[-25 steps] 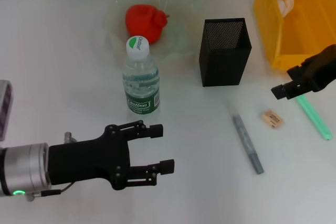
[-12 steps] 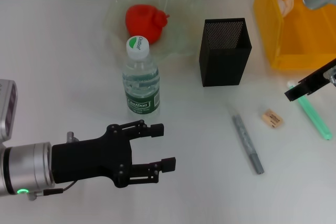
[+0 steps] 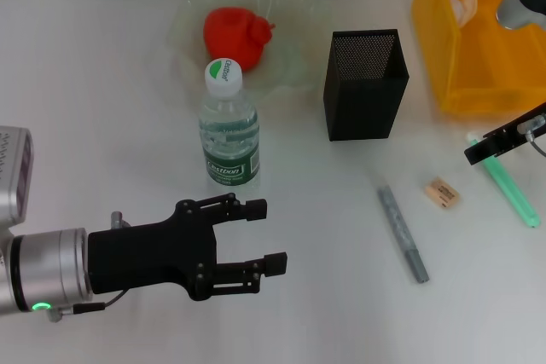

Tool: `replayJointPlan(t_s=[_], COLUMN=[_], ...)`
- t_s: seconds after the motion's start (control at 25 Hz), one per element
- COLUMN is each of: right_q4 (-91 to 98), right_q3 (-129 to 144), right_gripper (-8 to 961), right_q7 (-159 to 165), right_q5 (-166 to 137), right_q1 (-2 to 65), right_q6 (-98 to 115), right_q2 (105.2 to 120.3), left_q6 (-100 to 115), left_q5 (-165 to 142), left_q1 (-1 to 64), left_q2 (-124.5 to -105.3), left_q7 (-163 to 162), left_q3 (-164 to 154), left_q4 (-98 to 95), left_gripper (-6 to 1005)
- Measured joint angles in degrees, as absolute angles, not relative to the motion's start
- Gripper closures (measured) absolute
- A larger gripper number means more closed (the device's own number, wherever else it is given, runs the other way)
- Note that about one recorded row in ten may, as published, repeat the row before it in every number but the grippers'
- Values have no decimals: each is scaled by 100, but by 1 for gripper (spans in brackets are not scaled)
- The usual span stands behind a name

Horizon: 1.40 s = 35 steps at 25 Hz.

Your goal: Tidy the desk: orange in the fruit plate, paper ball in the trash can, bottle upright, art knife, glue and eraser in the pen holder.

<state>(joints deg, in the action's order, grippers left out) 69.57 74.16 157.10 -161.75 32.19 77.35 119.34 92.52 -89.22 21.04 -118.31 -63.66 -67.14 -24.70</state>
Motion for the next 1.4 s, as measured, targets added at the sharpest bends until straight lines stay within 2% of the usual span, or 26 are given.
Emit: replayJointPlan(t_s=[0.16,0.68,1.12,1.4], right_q4=[6791,6378,6440,7255], right_q3=[7415,7417,7287,6301], right_gripper=[264,633,778,767], right_q7=[15713,15695,15515,14188], right_q5=[-16128,-16027,-15805,-14336], right_q1=[3245,3314,3219,2727], right_q6=[7588,7178,7144,7700], right_q2=[11935,11928,11916,11912], left_q6=[9220,9190,9191,9193], left_q5=[-8922,-8920,-8920,-8920], left_q1=[2115,2118,2118,2109], left_q2=[-11836,-11839,-11839,-11838], left_q7=[-6364,-6365,-6370,-6380], left_q3=[-6715,-6715,-6715,-6688], left_q4=[-2465,-2461,-2461,-2461], left_gripper=[201,201,201,202])
